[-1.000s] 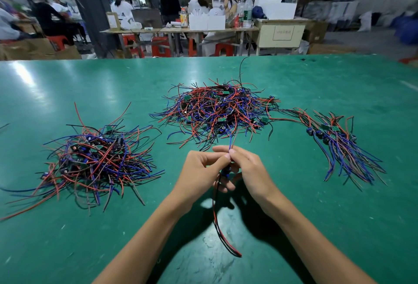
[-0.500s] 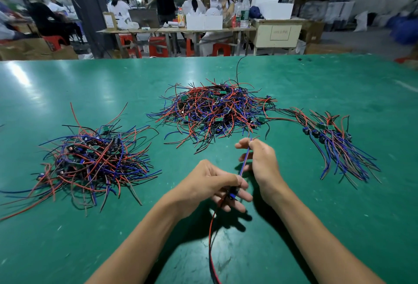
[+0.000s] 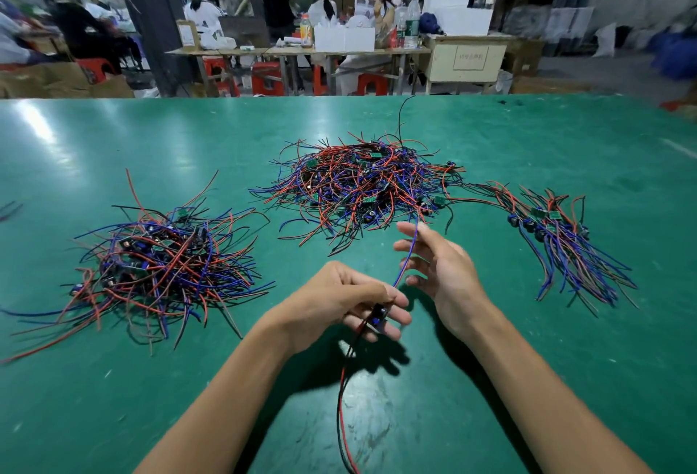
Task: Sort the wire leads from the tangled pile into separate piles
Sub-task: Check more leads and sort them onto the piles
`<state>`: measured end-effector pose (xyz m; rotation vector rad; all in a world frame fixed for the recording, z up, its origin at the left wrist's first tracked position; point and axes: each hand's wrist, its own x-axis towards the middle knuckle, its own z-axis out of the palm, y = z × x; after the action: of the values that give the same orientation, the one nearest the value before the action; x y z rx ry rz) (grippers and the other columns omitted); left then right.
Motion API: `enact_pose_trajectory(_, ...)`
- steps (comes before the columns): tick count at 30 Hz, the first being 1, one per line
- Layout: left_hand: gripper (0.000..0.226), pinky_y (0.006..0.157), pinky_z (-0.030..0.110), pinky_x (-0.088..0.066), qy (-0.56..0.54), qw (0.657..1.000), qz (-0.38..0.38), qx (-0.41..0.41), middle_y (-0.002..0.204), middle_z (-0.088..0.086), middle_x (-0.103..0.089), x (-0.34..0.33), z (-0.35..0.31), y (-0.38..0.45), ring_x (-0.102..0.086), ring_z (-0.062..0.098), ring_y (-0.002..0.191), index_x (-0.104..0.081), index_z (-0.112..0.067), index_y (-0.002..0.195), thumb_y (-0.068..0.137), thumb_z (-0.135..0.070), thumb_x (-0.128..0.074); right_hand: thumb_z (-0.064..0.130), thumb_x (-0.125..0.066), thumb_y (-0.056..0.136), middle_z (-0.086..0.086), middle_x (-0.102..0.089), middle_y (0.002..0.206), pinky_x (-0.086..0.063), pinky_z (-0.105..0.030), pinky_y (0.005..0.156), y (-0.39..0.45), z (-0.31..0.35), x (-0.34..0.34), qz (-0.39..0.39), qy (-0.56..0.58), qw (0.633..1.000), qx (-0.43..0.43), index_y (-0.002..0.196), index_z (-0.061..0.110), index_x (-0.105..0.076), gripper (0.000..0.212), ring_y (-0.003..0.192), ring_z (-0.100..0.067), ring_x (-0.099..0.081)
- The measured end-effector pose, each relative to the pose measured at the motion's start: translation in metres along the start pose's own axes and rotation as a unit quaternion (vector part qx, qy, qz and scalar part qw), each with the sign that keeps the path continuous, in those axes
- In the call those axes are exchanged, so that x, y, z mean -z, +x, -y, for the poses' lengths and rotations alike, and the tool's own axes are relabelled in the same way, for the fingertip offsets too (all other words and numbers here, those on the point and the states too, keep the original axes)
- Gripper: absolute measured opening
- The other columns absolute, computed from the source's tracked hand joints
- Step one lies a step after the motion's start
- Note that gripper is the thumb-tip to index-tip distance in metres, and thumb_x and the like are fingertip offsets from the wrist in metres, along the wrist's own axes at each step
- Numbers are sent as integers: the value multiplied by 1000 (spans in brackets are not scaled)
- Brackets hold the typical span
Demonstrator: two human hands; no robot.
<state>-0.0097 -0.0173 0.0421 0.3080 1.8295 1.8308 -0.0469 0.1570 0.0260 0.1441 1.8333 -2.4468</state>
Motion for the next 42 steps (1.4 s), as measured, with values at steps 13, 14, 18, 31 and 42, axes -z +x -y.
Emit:
enact_pose_trajectory(13,31,68,26,-60,-52,998,-34,2,111,15,-75,10,3,10,-76,29,88,-74,-10,112,98,-34,-59,47,-58,86,0,-71,73,-43,-15,45,-3,10,6,23,55,997,50,102,16,-65,35,50,-5,-52)
enact_pose_trajectory(14,28,68,25,-59,-49,998,-31,-5,112,14,-74,11,3,9,-76,28,87,-75,-12,111,98,-32,-60,47,-59,85,0,-71,73,-46,-15,47,-2,11,6,26,63,997,45,103,16,-65,36,51,-5,-54)
enact_pose_trajectory(18,26,68,25,-58,-39,999,-29,-14,112,13,-74,13,4,10,-75,26,80,-75,-14,113,99,-29,-59,42,-65,83,3,-71,75,-53,-12,55,-2,13,8,35,94,995,30,108,15,-68,37,56,-3,-59)
enact_pose_trajectory(31,24,60,19,-50,13,992,-86,-88,105,11,-76,20,11,12,-63,11,66,-68,-10,121,100,-14,-58,31,-72,84,-7,-78,92,-54,-18,64,-10,8,5,101,-88,988,72,101,12,-76,25,77,-13,-73)
enact_pose_trajectory(42,14,46,18,-35,112,957,-228,-142,83,2,-77,30,10,15,-38,17,53,-76,-15,105,97,-17,-65,18,-70,92,-8,-77,86,-57,-19,59,-3,9,8,-30,2,995,91,100,10,-74,12,75,-21,-76)
